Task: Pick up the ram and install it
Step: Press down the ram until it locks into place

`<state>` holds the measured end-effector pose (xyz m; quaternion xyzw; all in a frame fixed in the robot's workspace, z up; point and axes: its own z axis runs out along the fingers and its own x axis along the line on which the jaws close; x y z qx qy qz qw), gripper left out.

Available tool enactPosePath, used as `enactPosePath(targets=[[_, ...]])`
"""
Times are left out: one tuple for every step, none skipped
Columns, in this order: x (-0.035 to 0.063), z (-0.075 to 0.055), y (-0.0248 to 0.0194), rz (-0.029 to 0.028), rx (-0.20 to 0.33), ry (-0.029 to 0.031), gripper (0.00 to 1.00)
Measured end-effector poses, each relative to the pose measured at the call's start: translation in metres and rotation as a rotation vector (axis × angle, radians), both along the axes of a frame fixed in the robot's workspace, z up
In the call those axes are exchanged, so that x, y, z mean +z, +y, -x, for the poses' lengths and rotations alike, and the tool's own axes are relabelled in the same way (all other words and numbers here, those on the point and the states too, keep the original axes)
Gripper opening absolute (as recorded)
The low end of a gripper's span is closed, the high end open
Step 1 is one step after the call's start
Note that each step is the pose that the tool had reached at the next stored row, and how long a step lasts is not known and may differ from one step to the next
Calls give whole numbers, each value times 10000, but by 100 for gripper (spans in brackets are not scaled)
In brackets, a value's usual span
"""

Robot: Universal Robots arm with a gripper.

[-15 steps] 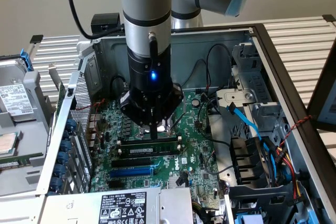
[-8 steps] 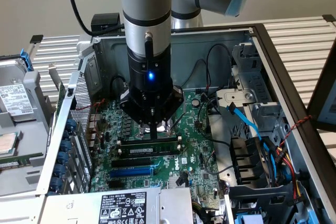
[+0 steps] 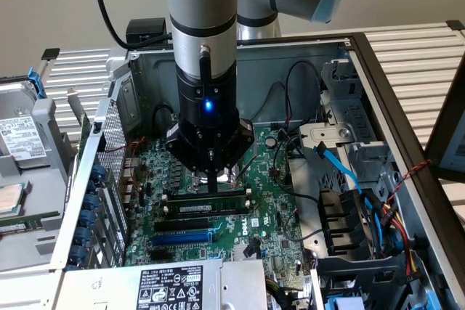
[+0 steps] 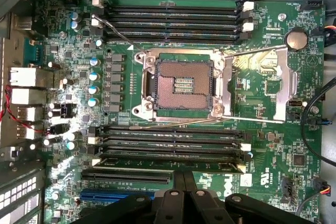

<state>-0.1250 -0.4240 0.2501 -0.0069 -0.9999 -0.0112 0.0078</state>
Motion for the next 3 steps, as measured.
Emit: enactPosePath(targets=[[0, 0, 0, 0, 0, 0, 11], [0, 0, 0, 0, 0, 0, 11], [0, 0, 0, 0, 0, 0, 11]])
